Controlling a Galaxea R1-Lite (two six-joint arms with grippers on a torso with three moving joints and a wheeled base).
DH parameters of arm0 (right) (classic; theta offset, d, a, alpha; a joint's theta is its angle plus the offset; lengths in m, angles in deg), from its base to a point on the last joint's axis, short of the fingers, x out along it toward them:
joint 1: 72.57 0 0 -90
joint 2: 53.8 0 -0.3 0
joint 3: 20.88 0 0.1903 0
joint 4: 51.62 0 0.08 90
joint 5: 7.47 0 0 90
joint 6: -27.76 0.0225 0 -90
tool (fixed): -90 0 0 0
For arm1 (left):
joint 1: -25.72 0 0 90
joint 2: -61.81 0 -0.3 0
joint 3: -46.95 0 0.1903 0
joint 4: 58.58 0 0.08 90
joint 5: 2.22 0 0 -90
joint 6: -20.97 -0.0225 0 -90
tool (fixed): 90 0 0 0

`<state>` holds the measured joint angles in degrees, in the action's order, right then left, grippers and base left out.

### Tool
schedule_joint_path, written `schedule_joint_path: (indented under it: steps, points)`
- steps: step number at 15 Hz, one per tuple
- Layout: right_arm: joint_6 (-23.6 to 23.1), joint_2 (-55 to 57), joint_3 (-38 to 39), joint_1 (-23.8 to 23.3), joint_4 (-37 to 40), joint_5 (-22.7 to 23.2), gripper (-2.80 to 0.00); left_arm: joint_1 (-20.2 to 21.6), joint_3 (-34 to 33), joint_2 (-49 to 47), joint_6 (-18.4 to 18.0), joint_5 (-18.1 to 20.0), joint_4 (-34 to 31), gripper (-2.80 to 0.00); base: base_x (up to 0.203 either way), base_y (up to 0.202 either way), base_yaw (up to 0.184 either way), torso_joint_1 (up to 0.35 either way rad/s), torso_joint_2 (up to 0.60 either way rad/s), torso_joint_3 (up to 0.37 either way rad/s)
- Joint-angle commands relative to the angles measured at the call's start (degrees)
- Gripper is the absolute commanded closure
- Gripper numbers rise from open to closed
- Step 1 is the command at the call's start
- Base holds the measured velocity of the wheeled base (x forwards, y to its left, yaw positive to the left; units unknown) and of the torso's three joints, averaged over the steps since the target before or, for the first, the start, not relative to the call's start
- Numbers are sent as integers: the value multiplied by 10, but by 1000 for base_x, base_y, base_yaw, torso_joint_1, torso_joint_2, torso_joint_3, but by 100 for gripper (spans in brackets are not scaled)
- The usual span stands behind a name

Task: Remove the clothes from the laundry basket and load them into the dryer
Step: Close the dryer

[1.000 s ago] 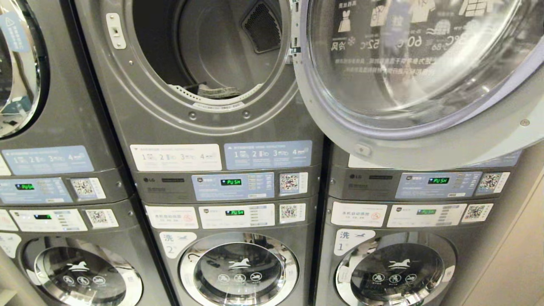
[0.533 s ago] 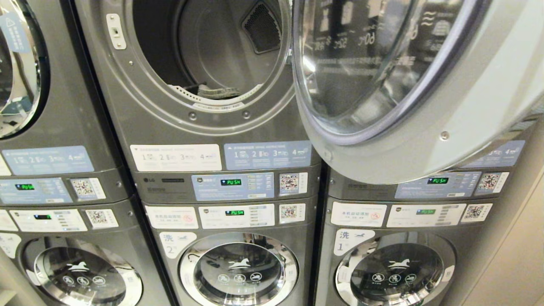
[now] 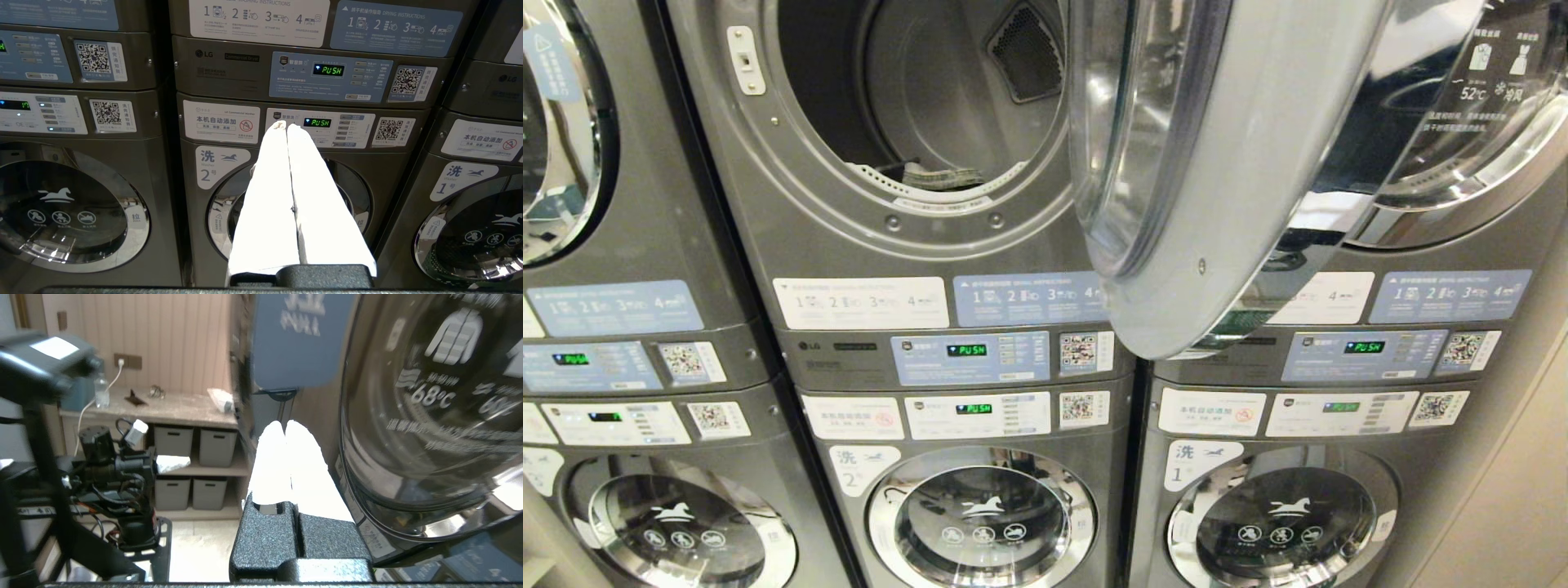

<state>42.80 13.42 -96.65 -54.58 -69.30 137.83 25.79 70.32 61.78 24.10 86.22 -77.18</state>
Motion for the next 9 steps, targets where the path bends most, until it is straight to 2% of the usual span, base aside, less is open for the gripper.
schedule_joint_path:
  steps: [1, 3, 5, 9]
  points:
    - [-43, 61, -16, 51, 10, -24, 0, 0, -17, 1, 0, 0, 1, 0, 0, 0, 0, 0, 0, 0]
    - [-57, 95, -43, 76, 16, -61, 0, 0, -17, 0, 0, 0, 1, 0, 0, 0, 0, 0, 0, 0]
    - [-59, 115, -62, 83, 17, -67, 0, 0, -17, 1, 0, 0, 1, 0, 0, 0, 0, 0, 0, 0]
    - [-60, 161, -105, 164, 17, -74, 0, 0, -17, 1, 0, 0, 1, 0, 0, 0, 0, 0, 0, 0]
